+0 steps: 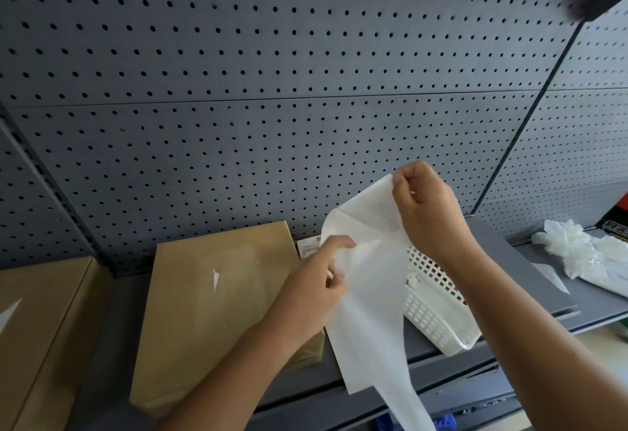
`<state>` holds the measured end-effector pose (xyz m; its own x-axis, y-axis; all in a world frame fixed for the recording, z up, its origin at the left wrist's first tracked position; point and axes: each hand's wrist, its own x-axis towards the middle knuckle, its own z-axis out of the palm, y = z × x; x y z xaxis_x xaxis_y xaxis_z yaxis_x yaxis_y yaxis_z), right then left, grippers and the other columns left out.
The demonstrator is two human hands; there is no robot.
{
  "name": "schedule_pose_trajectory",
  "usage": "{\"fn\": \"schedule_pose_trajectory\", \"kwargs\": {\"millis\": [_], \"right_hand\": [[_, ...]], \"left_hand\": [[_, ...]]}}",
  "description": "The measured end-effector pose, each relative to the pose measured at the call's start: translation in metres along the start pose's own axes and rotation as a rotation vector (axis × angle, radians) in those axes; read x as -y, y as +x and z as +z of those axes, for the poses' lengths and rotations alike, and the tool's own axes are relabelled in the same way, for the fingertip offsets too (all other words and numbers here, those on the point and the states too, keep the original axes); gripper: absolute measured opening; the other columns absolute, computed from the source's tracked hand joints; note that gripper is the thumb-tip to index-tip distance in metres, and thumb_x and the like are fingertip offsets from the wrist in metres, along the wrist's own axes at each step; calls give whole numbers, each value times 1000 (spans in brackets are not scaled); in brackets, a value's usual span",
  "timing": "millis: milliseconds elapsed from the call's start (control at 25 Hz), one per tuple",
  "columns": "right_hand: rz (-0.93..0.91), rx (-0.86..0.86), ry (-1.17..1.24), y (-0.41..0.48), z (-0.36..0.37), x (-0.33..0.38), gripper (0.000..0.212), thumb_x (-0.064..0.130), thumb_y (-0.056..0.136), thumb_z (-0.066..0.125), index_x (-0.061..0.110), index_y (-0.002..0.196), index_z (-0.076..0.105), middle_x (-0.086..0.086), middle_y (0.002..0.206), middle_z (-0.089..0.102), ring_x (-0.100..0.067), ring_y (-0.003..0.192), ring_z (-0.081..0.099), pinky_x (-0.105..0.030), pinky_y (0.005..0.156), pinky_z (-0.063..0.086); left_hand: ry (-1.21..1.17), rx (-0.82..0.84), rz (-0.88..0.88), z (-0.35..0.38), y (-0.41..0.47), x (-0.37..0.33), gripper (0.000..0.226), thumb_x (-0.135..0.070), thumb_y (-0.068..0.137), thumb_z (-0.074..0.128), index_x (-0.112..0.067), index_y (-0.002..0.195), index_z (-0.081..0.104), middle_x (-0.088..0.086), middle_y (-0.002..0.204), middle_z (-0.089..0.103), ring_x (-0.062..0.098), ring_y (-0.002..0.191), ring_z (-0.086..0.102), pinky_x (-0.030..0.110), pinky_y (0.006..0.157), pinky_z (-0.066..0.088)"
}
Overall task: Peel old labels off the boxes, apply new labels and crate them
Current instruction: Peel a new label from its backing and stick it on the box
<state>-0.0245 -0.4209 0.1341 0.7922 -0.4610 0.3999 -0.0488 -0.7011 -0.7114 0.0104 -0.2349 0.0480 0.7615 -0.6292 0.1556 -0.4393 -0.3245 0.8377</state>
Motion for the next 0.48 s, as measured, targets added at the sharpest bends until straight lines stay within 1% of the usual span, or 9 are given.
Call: {"fn": "schedule_pose_trajectory", "kwargs": {"millis": [40, 80, 160, 240, 280, 360, 400, 440, 480], "right_hand": [[-12, -14, -8, 2, -1, 1, 13, 24, 102, 43, 17, 93, 51, 4, 69, 54, -7, 47, 42, -15, 44, 36], [-31, -26, -22, 3, -3, 4, 13, 24, 102, 43, 17, 94, 50, 2, 70, 55, -10, 48, 42, -18, 45, 35], [-67, -57, -43, 7, -9, 8, 12, 25, 102, 42, 16, 97, 50, -1, 78, 61, -17, 58, 50, -30, 56, 43], [-107, -115, -52, 10, -17, 12, 12, 24, 102, 42, 15, 99, 50, -10, 85, 65, -24, 74, 57, -36, 67, 46], [-130, -156, -52, 11, -22, 14, 12, 23, 102, 43, 14, 99, 50, -15, 85, 65, -23, 75, 57, -33, 67, 46], [-181, -247, -38, 13, -34, 19, 9, 20, 102, 44, 15, 97, 47, -19, 81, 63, -14, 67, 56, -17, 55, 39], [-209, -280, -27, 12, -39, 21, 7, 18, 102, 44, 16, 96, 47, -17, 78, 63, -10, 65, 55, -14, 52, 37], [-242, -289, -28, 9, -43, 22, 6, 17, 102, 45, 18, 96, 47, -15, 76, 62, -9, 62, 55, -15, 49, 35], [-280, -270, -45, 5, -45, 21, 6, 16, 102, 46, 19, 97, 47, -13, 75, 63, -13, 60, 55, -20, 49, 37]], "left_hand": [[117, 38, 9, 3, 4, 2, 53, -3, 95, 51, -43, 129, 50, -6, 84, 49, 5, 64, 45, 17, 57, 37], [221, 76, 2, 7, 8, 4, 55, -2, 94, 49, -40, 134, 49, -7, 87, 49, 5, 68, 46, 18, 58, 37], [375, 149, -65, 16, 17, 8, 50, 0, 95, 46, -28, 137, 48, -1, 100, 53, 14, 82, 52, 23, 64, 42], [491, 217, -153, 27, 26, 10, 41, 3, 95, 45, -15, 131, 50, 8, 114, 57, 25, 96, 59, 34, 77, 52], [551, 249, -188, 33, 31, 11, 35, 4, 95, 45, -11, 126, 51, 10, 115, 58, 28, 99, 61, 38, 80, 53], [656, 305, -228, 41, 37, 8, 28, 7, 94, 43, -7, 115, 53, 14, 112, 59, 31, 97, 63, 37, 72, 48], [666, 321, -233, 43, 40, 9, 26, 6, 93, 42, -7, 112, 54, 14, 110, 60, 32, 96, 63, 37, 70, 46], [647, 308, -232, 43, 41, 9, 23, 3, 94, 43, -7, 110, 55, 15, 109, 60, 33, 96, 63, 39, 71, 47], [605, 281, -226, 40, 41, 8, 18, -3, 96, 44, -8, 107, 57, 15, 106, 62, 33, 94, 64, 40, 74, 49]]}}
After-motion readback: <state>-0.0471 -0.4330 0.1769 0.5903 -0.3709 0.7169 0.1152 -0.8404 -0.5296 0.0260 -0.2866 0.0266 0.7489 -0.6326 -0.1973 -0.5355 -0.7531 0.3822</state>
